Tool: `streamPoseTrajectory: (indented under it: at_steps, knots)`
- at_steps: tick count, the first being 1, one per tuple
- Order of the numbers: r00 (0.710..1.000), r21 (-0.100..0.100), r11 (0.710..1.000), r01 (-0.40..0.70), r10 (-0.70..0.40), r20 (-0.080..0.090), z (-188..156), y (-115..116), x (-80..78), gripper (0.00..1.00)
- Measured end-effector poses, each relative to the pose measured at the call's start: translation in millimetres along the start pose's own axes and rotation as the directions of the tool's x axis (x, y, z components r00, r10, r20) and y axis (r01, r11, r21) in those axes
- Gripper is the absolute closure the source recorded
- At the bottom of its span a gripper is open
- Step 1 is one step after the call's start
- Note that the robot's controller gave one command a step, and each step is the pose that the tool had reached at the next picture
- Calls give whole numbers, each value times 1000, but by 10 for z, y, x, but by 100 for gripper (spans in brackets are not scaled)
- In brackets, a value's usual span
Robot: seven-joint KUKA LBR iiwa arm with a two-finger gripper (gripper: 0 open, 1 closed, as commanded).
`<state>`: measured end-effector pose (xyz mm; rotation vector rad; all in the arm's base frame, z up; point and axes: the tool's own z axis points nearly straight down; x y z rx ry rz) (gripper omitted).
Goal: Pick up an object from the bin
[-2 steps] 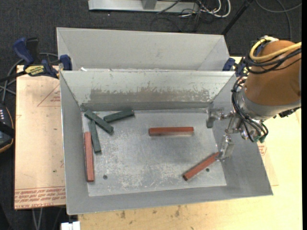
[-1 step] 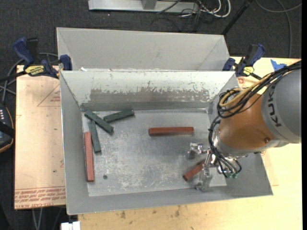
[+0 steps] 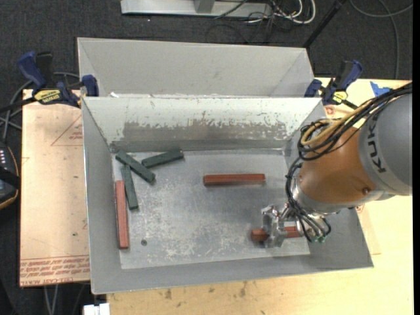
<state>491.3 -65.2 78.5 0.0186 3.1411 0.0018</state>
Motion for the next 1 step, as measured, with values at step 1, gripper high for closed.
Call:
streamPoseTrajectory:
  at_steps: [1]
  knots:
    - [946, 5, 946, 323, -323, 10, -2535, 77, -129, 100]
